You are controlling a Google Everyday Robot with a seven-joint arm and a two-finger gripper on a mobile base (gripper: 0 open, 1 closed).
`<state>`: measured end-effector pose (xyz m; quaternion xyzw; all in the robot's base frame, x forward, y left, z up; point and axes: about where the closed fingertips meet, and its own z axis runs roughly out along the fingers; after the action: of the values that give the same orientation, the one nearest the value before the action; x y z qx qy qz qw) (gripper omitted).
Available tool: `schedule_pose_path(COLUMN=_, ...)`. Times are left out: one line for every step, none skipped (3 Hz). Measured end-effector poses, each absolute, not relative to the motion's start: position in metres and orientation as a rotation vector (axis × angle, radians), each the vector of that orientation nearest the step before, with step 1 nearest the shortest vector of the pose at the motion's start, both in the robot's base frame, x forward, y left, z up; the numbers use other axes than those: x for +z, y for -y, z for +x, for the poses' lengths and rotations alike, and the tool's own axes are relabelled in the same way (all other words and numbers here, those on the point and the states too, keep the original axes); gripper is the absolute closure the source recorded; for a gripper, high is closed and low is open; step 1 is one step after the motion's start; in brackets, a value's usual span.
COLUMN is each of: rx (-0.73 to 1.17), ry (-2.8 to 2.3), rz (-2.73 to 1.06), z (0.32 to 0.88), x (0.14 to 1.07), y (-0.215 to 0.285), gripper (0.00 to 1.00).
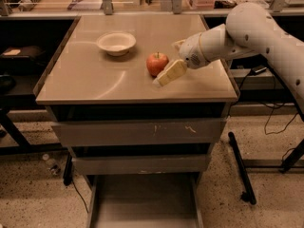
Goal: Place apple into bottom drawer
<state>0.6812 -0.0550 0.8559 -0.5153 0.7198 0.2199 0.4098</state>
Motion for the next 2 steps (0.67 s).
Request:
schedule_pose_path(rx=0.579, ry=-1.838, rz=-1.271, z=0.699, x=0.843, y=0.049, gripper=0.0)
schedule_pose_path(rx=0.655, ry=-1.857, rz=-1.257, z=0.712, x=0.834, y=0.038, gripper=0.0)
